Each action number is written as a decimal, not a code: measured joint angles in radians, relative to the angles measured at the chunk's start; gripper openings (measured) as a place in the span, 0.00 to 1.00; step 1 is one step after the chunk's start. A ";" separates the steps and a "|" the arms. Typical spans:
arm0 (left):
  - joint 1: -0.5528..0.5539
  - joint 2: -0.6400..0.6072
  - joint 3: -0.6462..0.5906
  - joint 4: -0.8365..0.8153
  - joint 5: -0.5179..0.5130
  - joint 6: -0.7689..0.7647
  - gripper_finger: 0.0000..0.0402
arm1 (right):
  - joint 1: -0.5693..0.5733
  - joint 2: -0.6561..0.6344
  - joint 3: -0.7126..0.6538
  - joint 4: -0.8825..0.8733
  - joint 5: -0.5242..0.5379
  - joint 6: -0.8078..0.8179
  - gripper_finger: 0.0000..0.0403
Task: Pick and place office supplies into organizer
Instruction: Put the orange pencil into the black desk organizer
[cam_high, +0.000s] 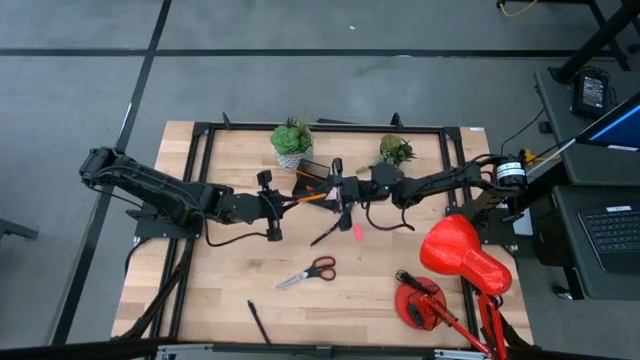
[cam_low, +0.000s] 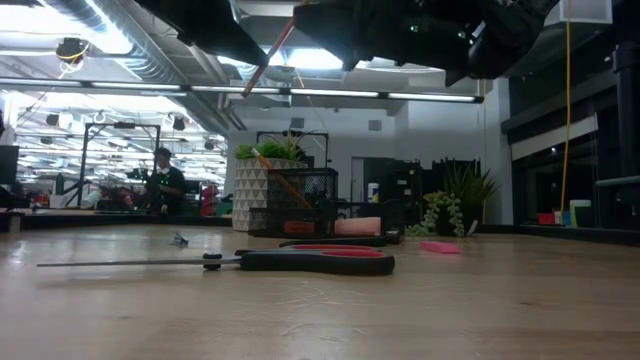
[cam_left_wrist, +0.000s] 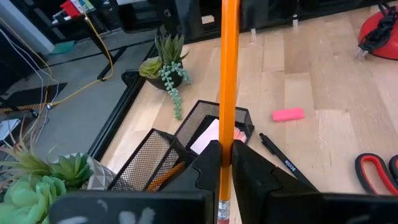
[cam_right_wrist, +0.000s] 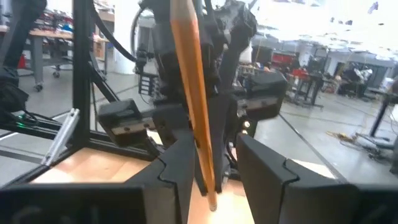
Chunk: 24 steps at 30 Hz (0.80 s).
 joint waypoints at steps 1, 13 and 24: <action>0.000 0.000 0.000 0.000 0.000 0.000 0.07 | 0.000 0.000 0.001 0.005 -0.013 0.000 0.30; 0.000 0.000 0.000 0.000 0.000 0.015 0.07 | 0.002 0.000 0.029 -0.006 -0.042 -0.001 0.21; 0.000 0.000 0.000 0.000 0.003 0.016 0.08 | 0.000 0.000 0.031 -0.013 -0.061 -0.005 0.04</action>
